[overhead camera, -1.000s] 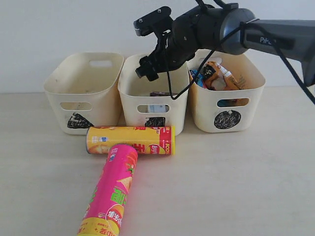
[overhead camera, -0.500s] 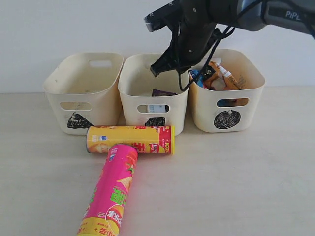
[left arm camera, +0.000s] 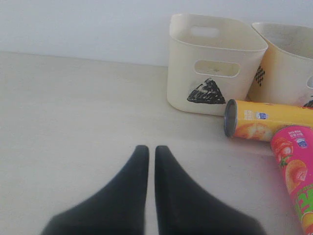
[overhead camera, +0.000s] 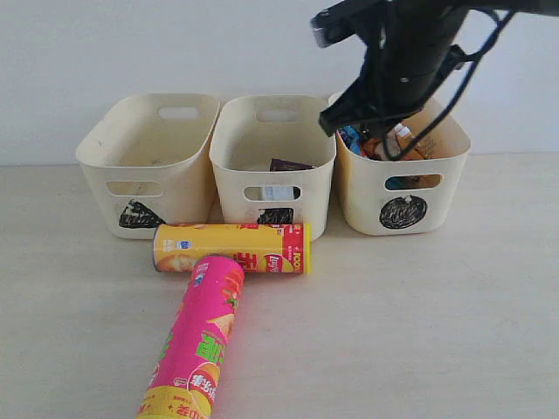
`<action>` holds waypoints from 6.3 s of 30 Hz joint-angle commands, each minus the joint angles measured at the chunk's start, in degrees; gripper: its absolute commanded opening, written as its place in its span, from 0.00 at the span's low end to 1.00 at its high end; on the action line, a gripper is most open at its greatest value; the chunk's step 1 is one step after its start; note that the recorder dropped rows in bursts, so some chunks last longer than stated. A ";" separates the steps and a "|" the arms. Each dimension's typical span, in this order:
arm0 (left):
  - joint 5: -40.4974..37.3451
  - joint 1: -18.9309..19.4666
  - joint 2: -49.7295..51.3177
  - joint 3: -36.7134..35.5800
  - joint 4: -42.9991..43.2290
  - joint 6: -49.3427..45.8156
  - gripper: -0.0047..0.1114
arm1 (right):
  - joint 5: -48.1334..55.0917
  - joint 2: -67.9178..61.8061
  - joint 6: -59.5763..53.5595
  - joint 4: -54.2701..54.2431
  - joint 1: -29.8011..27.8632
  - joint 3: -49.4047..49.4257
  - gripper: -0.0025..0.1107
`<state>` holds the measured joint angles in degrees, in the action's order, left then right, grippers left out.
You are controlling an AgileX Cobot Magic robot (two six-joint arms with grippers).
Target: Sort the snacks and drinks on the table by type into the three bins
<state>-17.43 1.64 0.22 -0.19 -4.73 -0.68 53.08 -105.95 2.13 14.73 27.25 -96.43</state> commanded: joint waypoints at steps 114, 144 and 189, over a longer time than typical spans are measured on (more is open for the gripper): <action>0.72 0.08 -0.22 0.19 -0.27 0.20 0.07 | -35.62 105.95 -1.22 -12.89 -27.90 96.43 0.02; 25.44 0.08 -0.22 0.19 -5.35 6.50 0.07 | -34.65 105.95 -1.23 -12.89 -27.90 96.43 0.02; -22.65 -12.94 60.08 54.71 0.73 -9.89 0.07 | -34.64 105.95 -1.07 -12.89 -27.90 96.43 0.02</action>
<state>-36.02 -9.47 58.63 52.90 0.00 -6.91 18.91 -0.24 0.87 1.91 -0.49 -0.21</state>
